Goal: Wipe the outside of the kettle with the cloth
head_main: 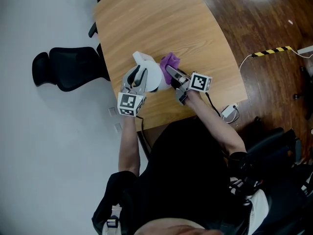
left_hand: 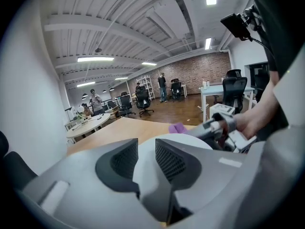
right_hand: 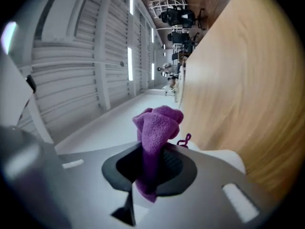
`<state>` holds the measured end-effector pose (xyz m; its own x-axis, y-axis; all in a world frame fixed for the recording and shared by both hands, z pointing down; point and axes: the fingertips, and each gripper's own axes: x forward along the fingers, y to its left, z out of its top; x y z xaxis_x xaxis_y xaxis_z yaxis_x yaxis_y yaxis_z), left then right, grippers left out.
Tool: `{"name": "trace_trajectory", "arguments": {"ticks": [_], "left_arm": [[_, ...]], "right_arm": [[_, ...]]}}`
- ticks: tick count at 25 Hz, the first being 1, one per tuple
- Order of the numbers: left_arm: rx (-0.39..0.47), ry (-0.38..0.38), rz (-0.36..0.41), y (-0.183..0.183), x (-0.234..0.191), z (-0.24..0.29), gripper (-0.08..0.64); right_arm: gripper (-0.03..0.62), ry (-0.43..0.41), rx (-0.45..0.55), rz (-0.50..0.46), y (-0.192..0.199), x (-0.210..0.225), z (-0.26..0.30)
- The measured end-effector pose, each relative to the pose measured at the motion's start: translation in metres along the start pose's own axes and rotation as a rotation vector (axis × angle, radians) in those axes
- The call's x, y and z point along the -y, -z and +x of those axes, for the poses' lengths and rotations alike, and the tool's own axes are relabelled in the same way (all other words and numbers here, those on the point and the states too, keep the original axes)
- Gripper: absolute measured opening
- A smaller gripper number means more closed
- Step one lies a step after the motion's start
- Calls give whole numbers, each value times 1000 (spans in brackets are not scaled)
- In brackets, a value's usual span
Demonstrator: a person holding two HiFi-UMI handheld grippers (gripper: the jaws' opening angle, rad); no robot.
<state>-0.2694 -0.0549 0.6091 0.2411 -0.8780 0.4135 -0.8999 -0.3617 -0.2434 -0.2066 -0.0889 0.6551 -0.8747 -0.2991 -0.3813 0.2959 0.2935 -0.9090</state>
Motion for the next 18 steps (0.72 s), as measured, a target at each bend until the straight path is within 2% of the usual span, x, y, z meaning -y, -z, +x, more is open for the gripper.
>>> {"name": "trace_trajectory", "arguments": {"ticks": [2, 4, 5, 7, 9, 10, 12, 14, 16, 18], "left_arm": [[0, -2, -1, 1, 0, 0, 17], [2, -4, 0, 3, 1, 0, 17], [5, -3, 0, 4, 1, 0, 17], [10, 8, -2, 5, 2, 0, 17], [16, 25, -35, 4, 3, -1, 17], [13, 12, -74, 3, 1, -4, 18], [-22, -86, -182, 8, -9, -18, 26], [-84, -171, -292, 18, -13, -30, 26], [-117, -161, -364, 24, -5, -30, 26], [-127, -127, -382, 24, 0, -23, 26]], "right_arm": [[51, 251, -4, 131, 25, 84, -33], [49, 466, -56, 195, 50, 149, -66], [49, 540, -96, 196, 59, 169, -77], [51, 602, -166, 183, 66, 182, -86], [51, 588, -210, 162, 60, 169, -80], [51, 555, -218, 146, 53, 156, -72], [51, 443, -222, 79, 32, 121, -47], [51, 324, -256, -35, 13, 84, -17], [51, 253, -331, -120, 9, 60, 7], [52, 233, -390, -118, 18, 54, 17]]}}
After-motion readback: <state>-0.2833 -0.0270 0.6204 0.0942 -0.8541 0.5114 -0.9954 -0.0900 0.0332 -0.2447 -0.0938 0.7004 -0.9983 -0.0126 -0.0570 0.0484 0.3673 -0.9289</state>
